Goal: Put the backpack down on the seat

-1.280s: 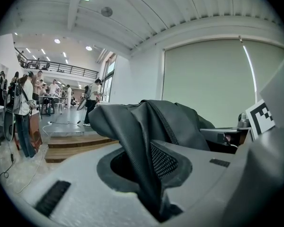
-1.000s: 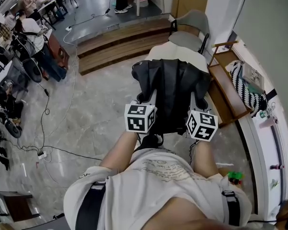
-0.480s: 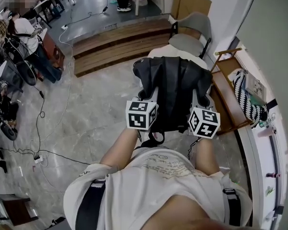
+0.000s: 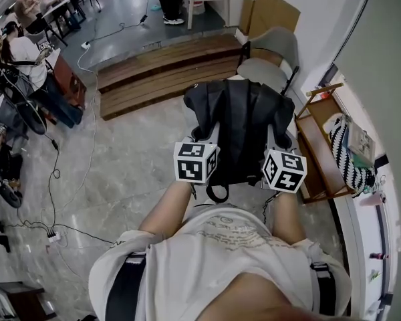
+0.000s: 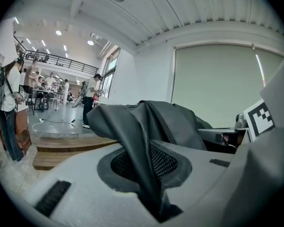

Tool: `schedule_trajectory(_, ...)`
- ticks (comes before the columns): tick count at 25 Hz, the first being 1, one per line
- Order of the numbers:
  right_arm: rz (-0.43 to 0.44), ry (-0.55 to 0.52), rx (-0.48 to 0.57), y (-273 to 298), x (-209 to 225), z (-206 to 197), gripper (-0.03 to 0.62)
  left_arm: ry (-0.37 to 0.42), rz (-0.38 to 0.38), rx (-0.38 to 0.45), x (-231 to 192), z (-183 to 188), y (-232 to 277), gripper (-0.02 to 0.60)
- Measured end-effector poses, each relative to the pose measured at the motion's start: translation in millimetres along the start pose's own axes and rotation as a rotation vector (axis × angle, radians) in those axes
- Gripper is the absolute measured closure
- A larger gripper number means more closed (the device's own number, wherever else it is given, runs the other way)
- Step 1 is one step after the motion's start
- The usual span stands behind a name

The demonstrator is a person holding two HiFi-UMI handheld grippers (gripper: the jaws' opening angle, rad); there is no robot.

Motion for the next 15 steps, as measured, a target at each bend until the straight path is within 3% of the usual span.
schedule_trajectory(7,-0.033,0.026,-0.011,43,-8,9,0.540,0.013,-0.037,-0.009,-34,21,36,0.505)
schedule_trajectory(15,-0.088,0.035,-0.066,71,2,0,0.540,-0.001,-0.087,-0.077,-46,16,76,0.505)
Point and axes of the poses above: the fingertips, and each gripper's own axes: y forward along the fingers, x to its right, z out of its top, the point moved 8 cm from there along -y, backward along the fingers, and after that the axes turned 8 degrees about -y, right-handed, at the moved point
